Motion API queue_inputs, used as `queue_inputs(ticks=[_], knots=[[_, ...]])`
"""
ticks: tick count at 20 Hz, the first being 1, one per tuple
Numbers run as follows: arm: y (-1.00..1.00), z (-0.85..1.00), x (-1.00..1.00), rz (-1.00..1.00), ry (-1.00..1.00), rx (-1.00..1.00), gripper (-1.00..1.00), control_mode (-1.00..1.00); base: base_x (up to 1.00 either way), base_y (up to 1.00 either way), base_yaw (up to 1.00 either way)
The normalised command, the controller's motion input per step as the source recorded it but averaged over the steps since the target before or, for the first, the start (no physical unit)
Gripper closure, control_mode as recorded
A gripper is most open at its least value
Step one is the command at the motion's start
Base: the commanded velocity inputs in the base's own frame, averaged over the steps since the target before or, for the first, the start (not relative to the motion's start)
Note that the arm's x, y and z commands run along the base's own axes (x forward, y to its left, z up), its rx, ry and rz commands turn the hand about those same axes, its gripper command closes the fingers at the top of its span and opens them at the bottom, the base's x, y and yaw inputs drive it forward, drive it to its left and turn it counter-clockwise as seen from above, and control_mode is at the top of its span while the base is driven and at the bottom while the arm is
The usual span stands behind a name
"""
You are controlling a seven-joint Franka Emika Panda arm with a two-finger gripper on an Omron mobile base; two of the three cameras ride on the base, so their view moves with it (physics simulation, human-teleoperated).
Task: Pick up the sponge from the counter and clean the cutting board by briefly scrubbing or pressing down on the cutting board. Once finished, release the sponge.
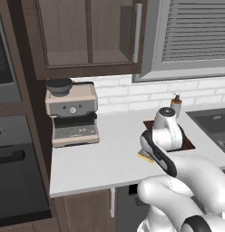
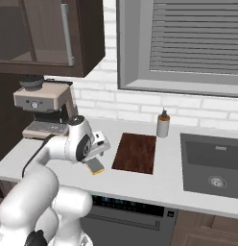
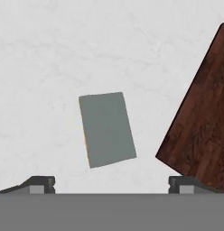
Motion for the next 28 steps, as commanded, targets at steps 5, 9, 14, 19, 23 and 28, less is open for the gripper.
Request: queue_inputs(ticks=[5,9,14,19,23,28], knots=[[-0.18,0.0,0.6,0.01,0.07,0.01,-1.0,-1.0,0.0,0.0,0.0],[0.33,-0.12,0.0,0.01,0.02,0.0,-1.0,-1.0,0.0,0.0,0.0],[0.62,-0.21,0.0,0.07,0.08,0.0,-1.0,-1.0,0.0,0.0,0.0],[-0.01,-0.01,0.0,0.0,0.0,0.0,-1.0,-1.0,0.0,0.0,0.0],[-0.4,-0.28,0.01,0.05,0.0,0.04,-1.0,-1.0,0.0,0.0,0.0],[-0.3,-0.48,-0.03,0.1,-0.02,0.03,-1.0,-1.0,0.0,0.0,0.0]])
